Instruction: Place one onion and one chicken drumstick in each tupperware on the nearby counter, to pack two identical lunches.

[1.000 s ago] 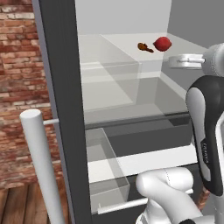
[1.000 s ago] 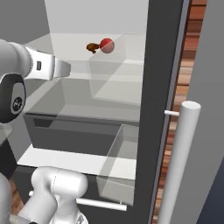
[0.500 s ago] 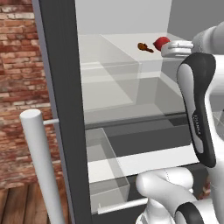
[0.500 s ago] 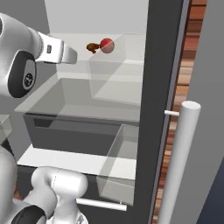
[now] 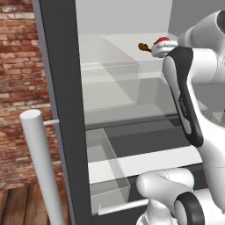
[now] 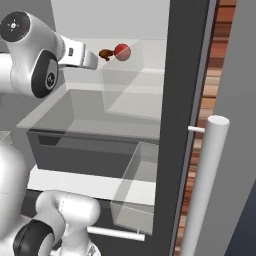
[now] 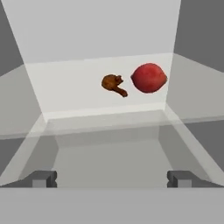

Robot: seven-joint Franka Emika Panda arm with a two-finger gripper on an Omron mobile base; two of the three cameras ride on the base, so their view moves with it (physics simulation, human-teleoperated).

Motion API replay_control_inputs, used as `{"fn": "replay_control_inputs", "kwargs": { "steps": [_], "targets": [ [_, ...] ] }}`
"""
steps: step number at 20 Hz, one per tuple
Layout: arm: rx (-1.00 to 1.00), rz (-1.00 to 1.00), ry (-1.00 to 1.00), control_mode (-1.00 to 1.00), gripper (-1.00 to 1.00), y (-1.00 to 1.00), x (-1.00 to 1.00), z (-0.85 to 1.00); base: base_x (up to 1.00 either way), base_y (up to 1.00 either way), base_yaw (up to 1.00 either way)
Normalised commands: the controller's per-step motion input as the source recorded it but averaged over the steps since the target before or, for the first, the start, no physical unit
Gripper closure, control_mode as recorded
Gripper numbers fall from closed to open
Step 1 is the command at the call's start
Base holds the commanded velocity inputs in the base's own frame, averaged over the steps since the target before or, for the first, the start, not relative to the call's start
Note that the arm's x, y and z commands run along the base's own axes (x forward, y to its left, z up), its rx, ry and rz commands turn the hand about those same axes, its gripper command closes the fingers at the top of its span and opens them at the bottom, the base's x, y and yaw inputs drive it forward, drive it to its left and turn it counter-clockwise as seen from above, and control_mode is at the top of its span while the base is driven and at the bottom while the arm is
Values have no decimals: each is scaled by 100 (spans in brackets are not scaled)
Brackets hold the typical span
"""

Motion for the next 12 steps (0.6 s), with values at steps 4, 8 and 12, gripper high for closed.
{"fn": "replay_control_inputs", "kwargs": {
  "steps": [4, 8, 12],
  "targets": [
    [-3, 3, 6, -100, -100, 0, 64, -15, 0, 0, 0],
    [-1, 4, 6, -100, -100, -3, 64, -11, 0, 0, 0],
    [0, 5, 9, -100, -100, -6, 57, -6, 0, 0, 0]
  ]
}}
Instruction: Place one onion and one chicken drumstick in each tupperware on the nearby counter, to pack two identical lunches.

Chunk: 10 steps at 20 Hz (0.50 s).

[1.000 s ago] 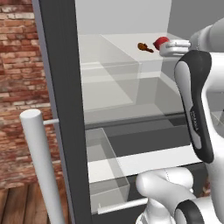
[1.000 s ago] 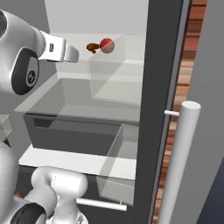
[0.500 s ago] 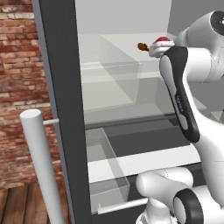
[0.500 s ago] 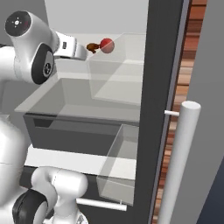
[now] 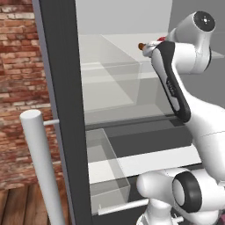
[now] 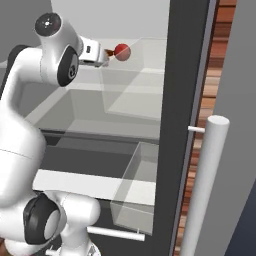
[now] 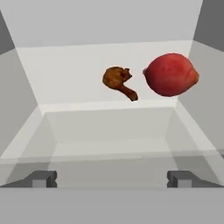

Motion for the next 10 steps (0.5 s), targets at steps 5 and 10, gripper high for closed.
{"fn": "replay_control_inputs", "kwargs": {
  "steps": [5, 10],
  "targets": [
    [0, 4, 6, -100, -100, -10, 55, -2, 0, 0, 0],
    [0, 5, 3, -100, -100, -10, 55, -3, 0, 0, 0]
  ]
}}
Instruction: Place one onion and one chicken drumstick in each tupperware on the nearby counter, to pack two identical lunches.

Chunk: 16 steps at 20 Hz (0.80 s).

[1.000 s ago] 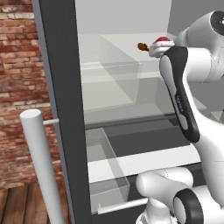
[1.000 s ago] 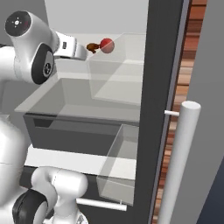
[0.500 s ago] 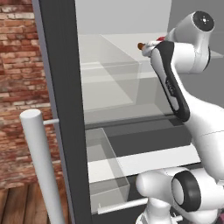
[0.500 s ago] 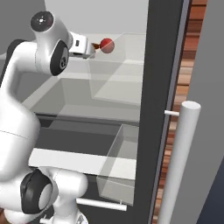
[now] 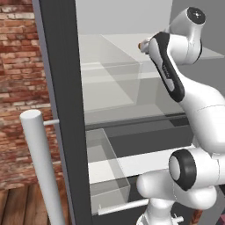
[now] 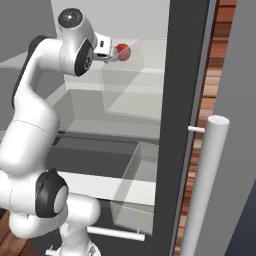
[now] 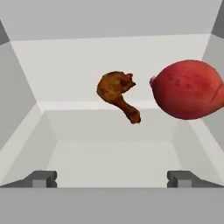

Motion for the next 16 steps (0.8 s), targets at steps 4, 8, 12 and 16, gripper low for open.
{"fn": "replay_control_inputs", "kwargs": {
  "steps": [4, 8, 12, 16],
  "targets": [
    [0, 6, 1, -100, -100, -4, 54, -14, 0, 0, 0],
    [0, 6, 0, -100, -100, 0, 51, -22, 0, 0, 0],
    [0, 6, 0, -100, -100, 0, 49, -20, 0, 0, 0],
    [0, 4, 0, -100, -100, 0, 47, -17, 0, 0, 0]
  ]
}}
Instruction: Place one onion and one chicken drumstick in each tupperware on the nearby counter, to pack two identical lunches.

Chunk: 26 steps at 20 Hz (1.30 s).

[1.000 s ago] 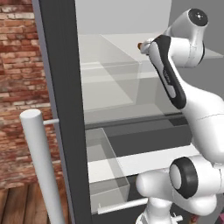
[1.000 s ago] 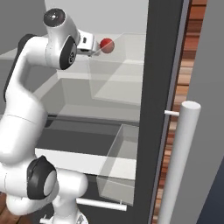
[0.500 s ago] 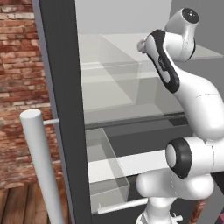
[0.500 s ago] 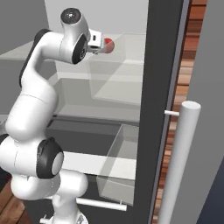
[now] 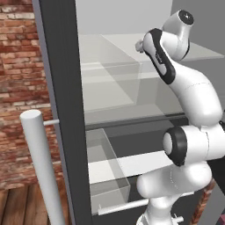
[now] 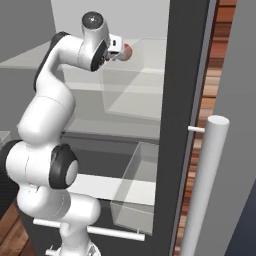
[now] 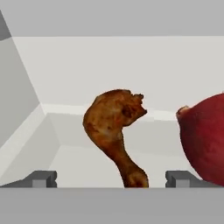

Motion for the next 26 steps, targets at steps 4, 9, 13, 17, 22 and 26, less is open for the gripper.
{"fn": "replay_control_inputs", "kwargs": {
  "steps": [4, 9, 13, 17, 22, 26],
  "targets": [
    [0, 0, 0, -100, -100, -1, 38, -14, 0, 0, 0],
    [0, 0, 0, -100, -100, 0, 39, -15, 0, 0, 0],
    [0, 1, 1, -100, -100, 0, 29, -30, 0, 0, 0],
    [-3, 1, 13, -100, -100, 0, 2, -65, 0, 0, 0],
    [-5, 0, 8, -100, -100, 7, 0, -77, 0, 0, 0],
    [-1, 1, 0, -100, -100, 12, 42, -52, 0, 0, 0]
  ]
}}
